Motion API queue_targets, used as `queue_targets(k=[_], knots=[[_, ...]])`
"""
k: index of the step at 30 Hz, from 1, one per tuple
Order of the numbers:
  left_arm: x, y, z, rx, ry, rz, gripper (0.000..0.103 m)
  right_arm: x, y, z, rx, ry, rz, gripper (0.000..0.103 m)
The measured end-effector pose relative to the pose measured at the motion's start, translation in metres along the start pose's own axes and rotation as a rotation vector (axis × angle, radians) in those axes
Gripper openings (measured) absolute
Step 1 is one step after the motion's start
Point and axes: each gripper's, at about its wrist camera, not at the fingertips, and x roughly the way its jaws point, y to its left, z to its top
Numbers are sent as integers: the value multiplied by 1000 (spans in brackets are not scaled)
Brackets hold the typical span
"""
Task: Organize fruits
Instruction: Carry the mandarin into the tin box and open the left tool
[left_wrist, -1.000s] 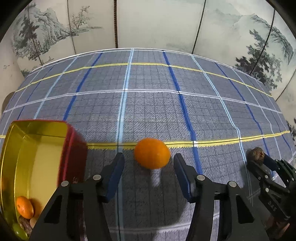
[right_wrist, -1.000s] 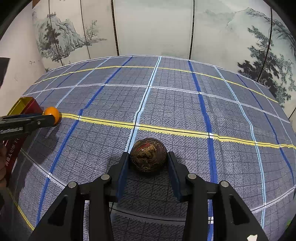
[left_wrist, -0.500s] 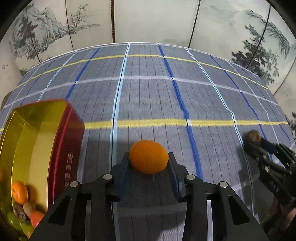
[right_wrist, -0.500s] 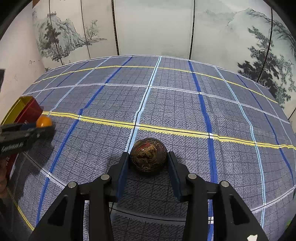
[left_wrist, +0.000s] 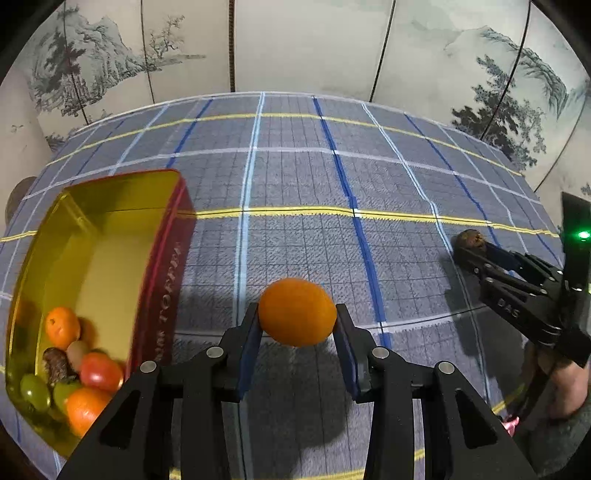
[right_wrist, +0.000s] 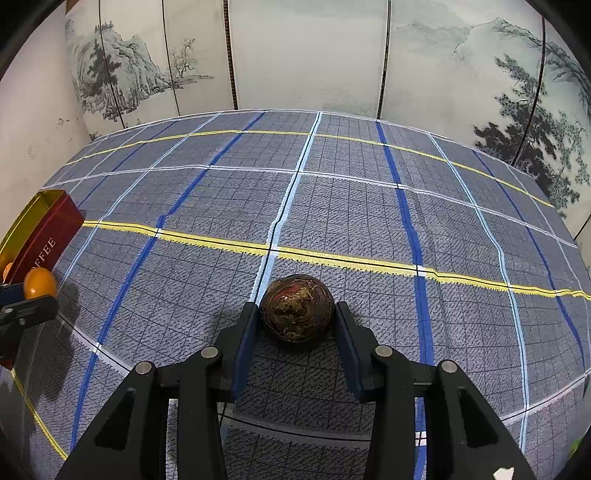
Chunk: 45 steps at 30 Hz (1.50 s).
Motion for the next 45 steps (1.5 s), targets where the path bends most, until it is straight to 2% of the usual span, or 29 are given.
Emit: queue_targets(k=[10, 17, 29, 36, 45], knots=[[-52, 23, -6, -29, -58, 17, 40, 0, 0, 0, 0, 0, 0, 40], [-72, 58, -12, -91, -76, 51, 40, 0, 0, 0, 0, 0, -1, 40], [-85, 133, -25, -223, -75, 133, 40, 0, 0, 0, -1, 0, -2, 40], [-91, 170, -29, -293, -68, 152, 40, 0, 0, 0, -1, 0, -1, 40], [-85, 195, -41, -322, -33, 177, 40, 0, 0, 0, -1, 0, -1, 40]])
